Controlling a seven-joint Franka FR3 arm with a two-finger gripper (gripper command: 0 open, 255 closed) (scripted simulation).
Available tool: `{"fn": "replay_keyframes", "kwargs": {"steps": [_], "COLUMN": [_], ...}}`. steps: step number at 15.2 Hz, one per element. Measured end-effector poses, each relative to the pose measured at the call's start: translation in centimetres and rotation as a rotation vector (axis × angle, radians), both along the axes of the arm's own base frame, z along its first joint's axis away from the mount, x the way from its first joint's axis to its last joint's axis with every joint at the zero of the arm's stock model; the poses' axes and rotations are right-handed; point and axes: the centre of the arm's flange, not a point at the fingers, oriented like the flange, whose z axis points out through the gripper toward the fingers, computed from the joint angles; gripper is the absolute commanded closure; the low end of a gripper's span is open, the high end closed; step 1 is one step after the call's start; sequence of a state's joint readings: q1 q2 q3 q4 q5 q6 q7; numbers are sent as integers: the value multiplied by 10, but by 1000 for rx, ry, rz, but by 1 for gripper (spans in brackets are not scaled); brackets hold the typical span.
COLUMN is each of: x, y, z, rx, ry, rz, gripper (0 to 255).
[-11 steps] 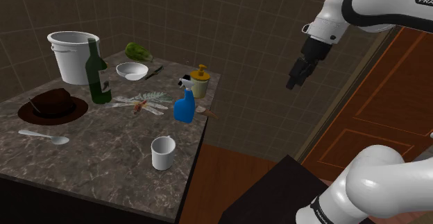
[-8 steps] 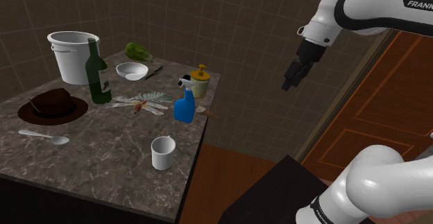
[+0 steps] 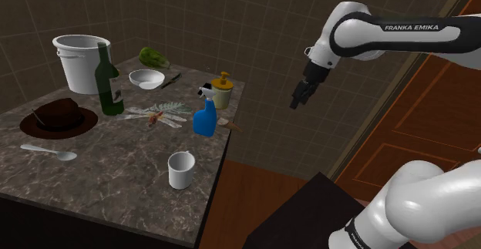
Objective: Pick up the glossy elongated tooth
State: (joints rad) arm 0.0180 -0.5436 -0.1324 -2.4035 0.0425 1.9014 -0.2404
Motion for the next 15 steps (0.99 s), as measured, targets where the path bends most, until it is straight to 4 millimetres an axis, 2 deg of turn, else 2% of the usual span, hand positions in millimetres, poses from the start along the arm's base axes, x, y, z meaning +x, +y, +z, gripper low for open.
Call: {"fn": "replay_keyframes", "kwargs": {"steps": [15], "x": [137], "y": [-9], "z": [-138], "rx": [37], "ry": [-47], "rz": [136], "gripper": [0]}}
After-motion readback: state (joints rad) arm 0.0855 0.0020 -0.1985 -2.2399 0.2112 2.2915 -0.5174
